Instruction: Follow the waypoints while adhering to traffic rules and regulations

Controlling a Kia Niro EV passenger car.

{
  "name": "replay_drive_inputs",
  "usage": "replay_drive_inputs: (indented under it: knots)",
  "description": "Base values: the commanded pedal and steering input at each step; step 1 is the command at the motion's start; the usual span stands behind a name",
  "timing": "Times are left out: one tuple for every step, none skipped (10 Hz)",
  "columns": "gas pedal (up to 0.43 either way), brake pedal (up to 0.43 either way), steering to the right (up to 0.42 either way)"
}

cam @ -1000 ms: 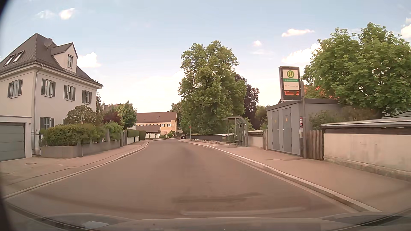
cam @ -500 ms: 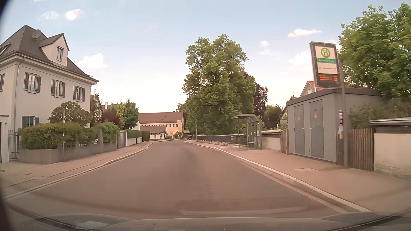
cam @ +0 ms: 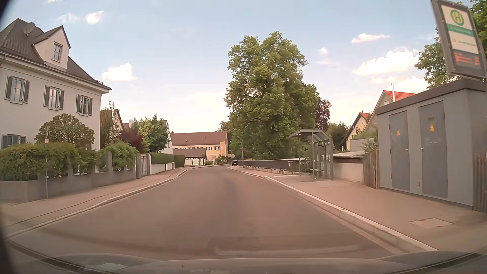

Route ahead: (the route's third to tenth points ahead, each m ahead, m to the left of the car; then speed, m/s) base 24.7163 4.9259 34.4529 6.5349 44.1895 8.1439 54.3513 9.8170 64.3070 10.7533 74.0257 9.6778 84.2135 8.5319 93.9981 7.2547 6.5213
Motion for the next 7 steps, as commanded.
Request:
replay_drive_inputs:
  knots:
    - [0.059,0.018,-0.05]
    - [0.059,0.018,-0.05]
    - [0.059,0.018,-0.049]
    - [0.059,0.018,-0.048]
    - [0.079,0.018,-0.047]
    - [0.087,0.018,-0.047]
    - [0.098,0.018,-0.045]
